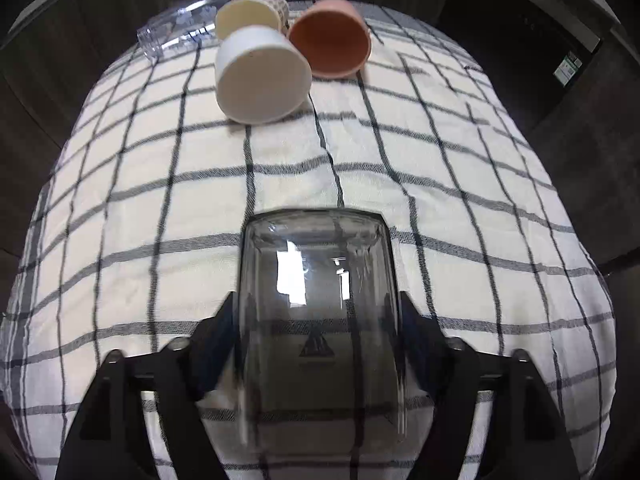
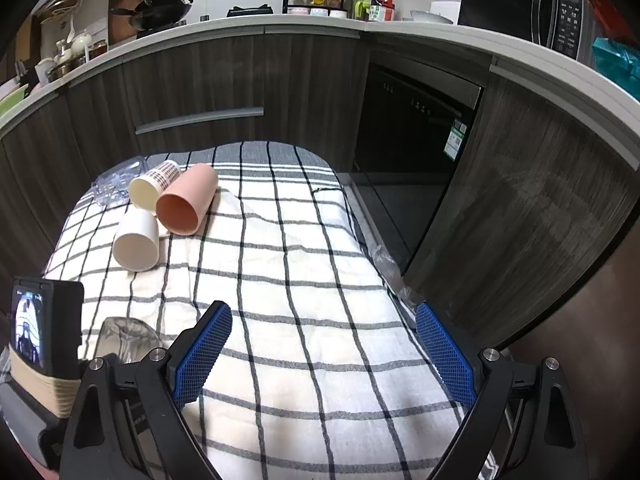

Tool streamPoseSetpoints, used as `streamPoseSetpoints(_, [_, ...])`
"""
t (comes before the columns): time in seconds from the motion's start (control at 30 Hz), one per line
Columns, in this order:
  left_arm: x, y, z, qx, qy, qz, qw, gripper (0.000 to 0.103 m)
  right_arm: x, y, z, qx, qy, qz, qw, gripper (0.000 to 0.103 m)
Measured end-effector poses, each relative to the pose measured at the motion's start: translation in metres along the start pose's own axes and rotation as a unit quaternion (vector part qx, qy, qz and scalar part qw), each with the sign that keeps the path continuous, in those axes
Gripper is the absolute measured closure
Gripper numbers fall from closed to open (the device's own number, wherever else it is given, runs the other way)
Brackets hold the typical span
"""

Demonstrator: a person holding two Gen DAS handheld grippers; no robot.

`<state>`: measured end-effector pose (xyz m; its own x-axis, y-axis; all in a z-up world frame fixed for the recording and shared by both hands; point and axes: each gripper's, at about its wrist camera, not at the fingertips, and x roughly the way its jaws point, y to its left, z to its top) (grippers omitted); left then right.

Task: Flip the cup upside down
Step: 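Lift the glass cup with the left gripper and rotate it, then close the right gripper on the glass cup while the left gripper releases it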

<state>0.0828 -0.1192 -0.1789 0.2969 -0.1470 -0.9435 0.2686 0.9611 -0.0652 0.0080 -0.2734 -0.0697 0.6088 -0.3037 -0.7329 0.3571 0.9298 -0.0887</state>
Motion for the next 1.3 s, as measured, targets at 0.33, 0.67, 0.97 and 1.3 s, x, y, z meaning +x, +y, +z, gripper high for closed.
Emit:
streamPoseSetpoints(0.33, [-0.074,0.013,0.0,0.009,-0.083,-0.011,0.9964,0.005,-0.025,0.008,0.026,-0.004,0.0,0.032,0.999,0.01])
streamPoseSetpoints(0.67, [-0.136,0.071,-0.009,-0.036,-0.17,0.044,0.9839,0.0,0.002,0.055,0.06,-0.02,0.116,0.107,0.987,0.01])
streamPoseSetpoints(0.97, [-0.132,0.132,-0.026,-0.096,-0.18,0.081,0.9756,0.0,0.035,0.139,0.053,-0.083,0.218,0.143,0.962,0.01])
streamPoseSetpoints(1.3, [-0.114,0.168,-0.024,-0.138,-0.17,0.064,0.9738,0.0,0.083,0.183,0.032,-0.114,0.31,0.112,0.937,0.01])
